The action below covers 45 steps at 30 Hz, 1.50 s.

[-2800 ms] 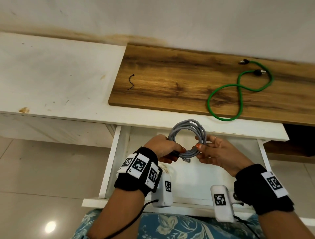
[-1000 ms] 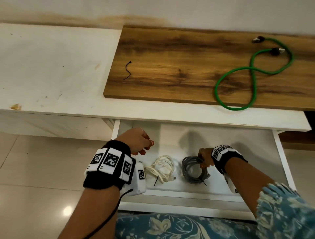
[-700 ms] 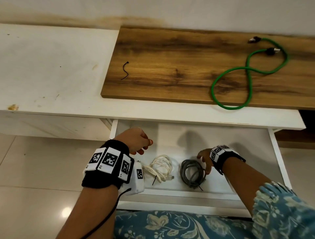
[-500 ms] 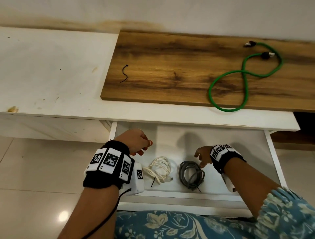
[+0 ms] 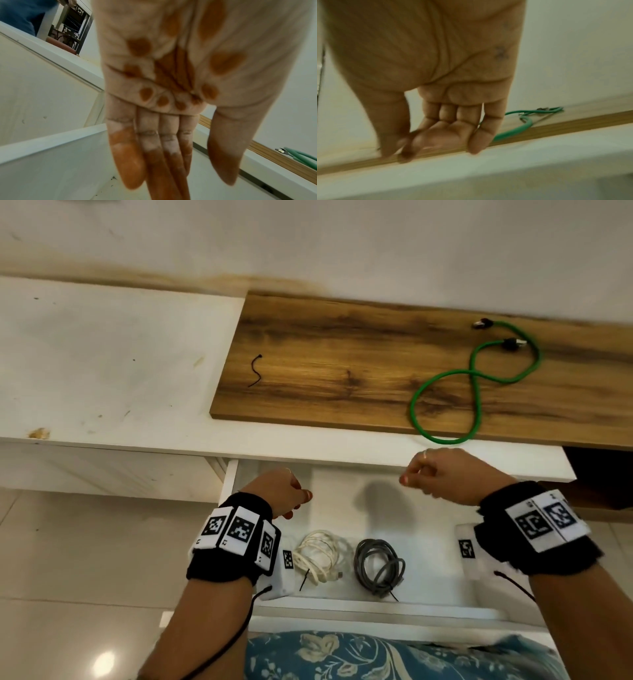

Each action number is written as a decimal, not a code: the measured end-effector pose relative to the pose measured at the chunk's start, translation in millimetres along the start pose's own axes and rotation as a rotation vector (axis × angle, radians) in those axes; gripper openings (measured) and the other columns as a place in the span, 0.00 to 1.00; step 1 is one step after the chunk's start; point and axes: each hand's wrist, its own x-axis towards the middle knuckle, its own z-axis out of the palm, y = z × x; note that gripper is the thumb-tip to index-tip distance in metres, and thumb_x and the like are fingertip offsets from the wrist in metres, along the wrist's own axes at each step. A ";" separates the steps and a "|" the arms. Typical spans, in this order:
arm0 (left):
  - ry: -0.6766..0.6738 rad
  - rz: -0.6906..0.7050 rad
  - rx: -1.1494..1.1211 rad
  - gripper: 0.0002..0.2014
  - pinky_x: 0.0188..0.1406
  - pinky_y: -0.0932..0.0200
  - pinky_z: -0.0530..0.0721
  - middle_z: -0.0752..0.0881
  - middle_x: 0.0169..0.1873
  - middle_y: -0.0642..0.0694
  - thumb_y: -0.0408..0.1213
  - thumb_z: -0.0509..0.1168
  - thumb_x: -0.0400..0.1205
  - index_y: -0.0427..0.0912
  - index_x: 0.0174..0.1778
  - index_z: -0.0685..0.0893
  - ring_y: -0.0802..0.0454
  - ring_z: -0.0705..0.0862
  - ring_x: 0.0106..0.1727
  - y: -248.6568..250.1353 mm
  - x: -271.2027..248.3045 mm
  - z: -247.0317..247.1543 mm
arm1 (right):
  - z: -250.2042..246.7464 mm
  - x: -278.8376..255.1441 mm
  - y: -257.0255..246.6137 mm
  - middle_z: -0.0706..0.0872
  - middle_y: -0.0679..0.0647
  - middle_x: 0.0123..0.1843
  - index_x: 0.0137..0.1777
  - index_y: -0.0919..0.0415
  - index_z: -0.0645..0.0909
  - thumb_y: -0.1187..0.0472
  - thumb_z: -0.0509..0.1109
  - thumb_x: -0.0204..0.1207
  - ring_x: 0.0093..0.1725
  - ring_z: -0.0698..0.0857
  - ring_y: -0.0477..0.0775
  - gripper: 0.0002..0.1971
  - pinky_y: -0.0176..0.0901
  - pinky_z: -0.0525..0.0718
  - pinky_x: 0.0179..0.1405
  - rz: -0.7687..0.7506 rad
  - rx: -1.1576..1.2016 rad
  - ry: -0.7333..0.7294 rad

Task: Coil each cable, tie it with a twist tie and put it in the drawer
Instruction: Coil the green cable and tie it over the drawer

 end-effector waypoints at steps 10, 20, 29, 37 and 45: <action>0.196 0.179 0.020 0.14 0.58 0.50 0.83 0.88 0.50 0.44 0.45 0.63 0.83 0.39 0.58 0.84 0.47 0.86 0.52 16.6 0.3 8.4 | 33.7 25.4 16.5 0.60 0.58 0.79 0.76 0.64 0.67 0.57 0.69 0.78 0.71 0.74 0.63 0.29 0.52 0.73 0.67 0.288 0.130 0.425; 0.131 0.336 -0.178 0.21 0.56 0.51 0.82 0.88 0.51 0.45 0.53 0.55 0.86 0.39 0.57 0.82 0.49 0.86 0.51 41.1 -7.8 24.5 | 43.8 -22.9 -15.9 0.83 0.42 0.39 0.44 0.46 0.84 0.56 0.76 0.72 0.35 0.78 0.37 0.05 0.25 0.71 0.34 0.007 0.257 0.076; -0.184 0.292 -0.921 0.13 0.48 0.56 0.85 0.90 0.43 0.46 0.40 0.62 0.84 0.38 0.62 0.80 0.52 0.87 0.40 65.3 -26.8 25.8 | 53.4 -37.3 -57.4 0.83 0.39 0.38 0.35 0.39 0.81 0.56 0.78 0.68 0.37 0.79 0.36 0.10 0.31 0.77 0.40 -0.243 0.113 -0.449; -0.265 0.313 -0.330 0.30 0.60 0.53 0.81 0.81 0.63 0.46 0.60 0.63 0.78 0.45 0.71 0.75 0.53 0.82 0.58 75.6 -37.4 39.5 | 69.9 -25.9 -71.5 0.85 0.52 0.60 0.60 0.55 0.84 0.55 0.73 0.75 0.55 0.81 0.53 0.14 0.43 0.77 0.53 -0.138 -0.238 -0.618; 0.111 0.150 0.001 0.16 0.59 0.51 0.77 0.82 0.60 0.38 0.40 0.58 0.85 0.35 0.65 0.77 0.41 0.80 0.61 66.2 -10.9 55.9 | 79.8 -28.3 -78.2 0.82 0.50 0.65 0.65 0.51 0.80 0.55 0.72 0.75 0.63 0.80 0.54 0.18 0.44 0.77 0.56 -0.149 -0.304 -0.583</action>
